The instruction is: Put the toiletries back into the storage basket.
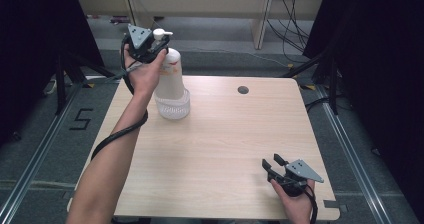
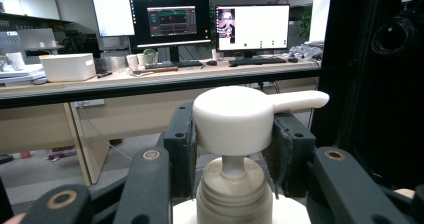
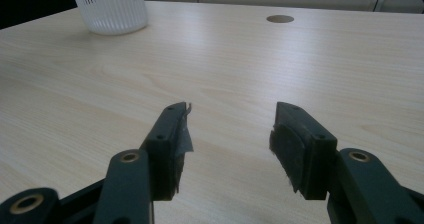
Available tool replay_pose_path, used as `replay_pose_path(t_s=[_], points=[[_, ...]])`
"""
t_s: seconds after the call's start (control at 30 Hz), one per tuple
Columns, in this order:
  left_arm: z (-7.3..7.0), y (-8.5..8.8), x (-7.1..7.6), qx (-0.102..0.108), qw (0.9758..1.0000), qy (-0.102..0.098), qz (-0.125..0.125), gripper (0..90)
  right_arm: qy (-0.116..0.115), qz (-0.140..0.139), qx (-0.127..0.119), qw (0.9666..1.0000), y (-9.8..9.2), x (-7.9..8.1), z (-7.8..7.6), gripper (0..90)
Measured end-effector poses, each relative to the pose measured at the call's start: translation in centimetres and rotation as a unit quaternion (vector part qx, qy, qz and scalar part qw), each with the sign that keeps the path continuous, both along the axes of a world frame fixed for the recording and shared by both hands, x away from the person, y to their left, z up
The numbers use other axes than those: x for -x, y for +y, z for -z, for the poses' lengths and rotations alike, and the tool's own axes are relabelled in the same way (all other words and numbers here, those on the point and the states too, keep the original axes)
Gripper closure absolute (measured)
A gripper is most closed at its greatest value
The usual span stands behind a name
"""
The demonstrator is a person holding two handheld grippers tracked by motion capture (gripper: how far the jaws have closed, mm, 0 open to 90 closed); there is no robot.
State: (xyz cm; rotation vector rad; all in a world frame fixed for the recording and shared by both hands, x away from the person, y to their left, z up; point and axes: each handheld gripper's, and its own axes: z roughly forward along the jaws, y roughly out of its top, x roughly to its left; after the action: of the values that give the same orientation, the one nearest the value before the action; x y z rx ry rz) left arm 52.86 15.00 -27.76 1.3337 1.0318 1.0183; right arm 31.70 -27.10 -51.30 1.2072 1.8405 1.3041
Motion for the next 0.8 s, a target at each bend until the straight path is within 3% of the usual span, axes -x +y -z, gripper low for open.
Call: replay_pose_path(t_s=[0.07, 0.13, 0.17, 0.23, 0.53, 0.57, 0.8], points=[[0.0, 0.0, -0.1, -0.001, 1.0000, 0.000, 0.000, 58.9, 0.001, 0.000, -0.001, 1.0000, 0.0, 0.0, 0.0, 48.5], [0.1, 0.0, -0.3, 0.000, 1.0000, 0.002, -0.001, 58.9, 0.014, -0.002, -0.017, 0.9998, 0.2, 0.1, 0.0, 48.5], [0.1, -0.1, -0.4, -0.001, 1.0000, 0.003, 0.000, 58.9, 0.003, -0.001, -0.003, 1.0000, 0.0, 0.0, 0.0, 48.5], [0.1, -0.1, -0.6, -0.002, 1.0000, 0.003, -0.001, 58.9, 0.001, 0.000, -0.001, 1.0000, 0.0, 0.0, 0.0, 48.5], [0.4, -0.3, -1.2, -0.004, 0.9999, 0.010, 0.001, 58.9, 0.000, -0.004, -0.010, 0.9999, 0.0, 0.0, 0.0, 48.5], [0.4, -0.3, -1.3, -0.004, 0.9999, 0.011, 0.001, 58.9, 0.009, -0.003, -0.017, 0.9998, 0.2, 0.1, 0.1, 48.5], [1.0, -0.3, -1.7, -0.007, 0.9998, 0.019, -0.002, 58.9, 0.007, -0.005, -0.011, 0.9999, 0.1, 0.1, 0.0, 48.4]])
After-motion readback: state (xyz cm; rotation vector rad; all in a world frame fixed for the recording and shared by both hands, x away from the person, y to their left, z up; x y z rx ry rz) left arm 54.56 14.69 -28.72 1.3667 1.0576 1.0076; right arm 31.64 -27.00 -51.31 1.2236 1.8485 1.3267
